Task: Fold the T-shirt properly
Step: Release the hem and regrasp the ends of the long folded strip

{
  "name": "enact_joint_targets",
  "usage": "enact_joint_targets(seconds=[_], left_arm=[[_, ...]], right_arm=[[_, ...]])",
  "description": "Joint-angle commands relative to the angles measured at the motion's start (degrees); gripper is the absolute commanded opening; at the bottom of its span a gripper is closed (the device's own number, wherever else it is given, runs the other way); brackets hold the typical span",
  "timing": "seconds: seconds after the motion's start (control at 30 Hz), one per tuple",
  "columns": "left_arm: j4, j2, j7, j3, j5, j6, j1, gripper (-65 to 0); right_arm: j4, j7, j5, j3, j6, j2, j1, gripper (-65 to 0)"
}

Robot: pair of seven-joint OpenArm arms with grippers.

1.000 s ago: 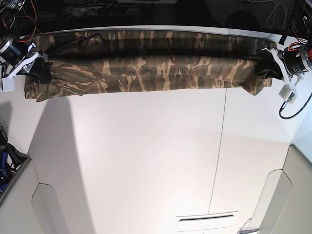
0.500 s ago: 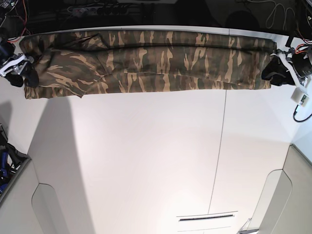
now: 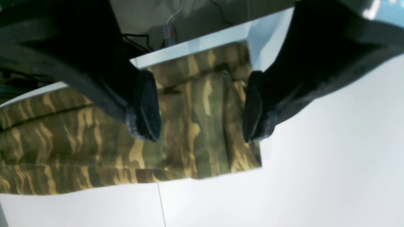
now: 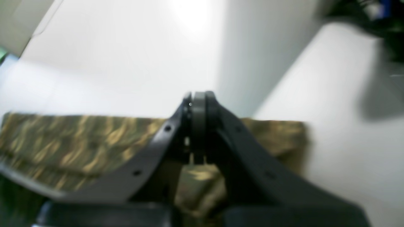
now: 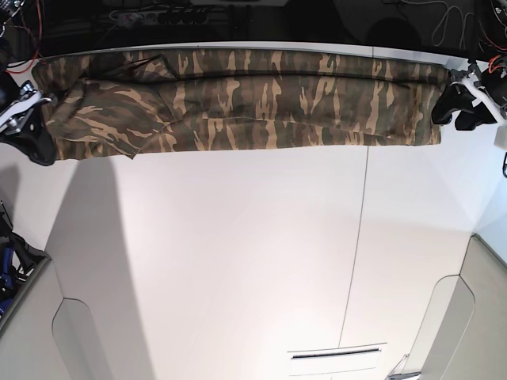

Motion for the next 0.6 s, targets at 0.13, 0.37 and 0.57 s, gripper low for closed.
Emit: enact_joint_targets(seconds=[0.13, 0.37, 0.57], left_arm=[[-4.31, -0.98, -5.31, -0.31, -0.17, -0.32, 0.52, -20.9], [-10.82, -1.01, -8.50, -0.31, 2.36, -0.32, 0.52, -20.9], [-12.79, -0.98, -8.46, -0.31, 0.81, -0.32, 0.55, -20.9]], right_arm=[[-6.75, 4.22, -10.08, -10.91, 0.20, 0.66, -0.02, -65.0], [-22.84, 9.86, -14.97, -12.79, -0.70, 0.94, 0.59, -65.0], [-25.66, 9.88, -11.72, -12.79, -0.68, 0.92, 0.59, -65.0]])
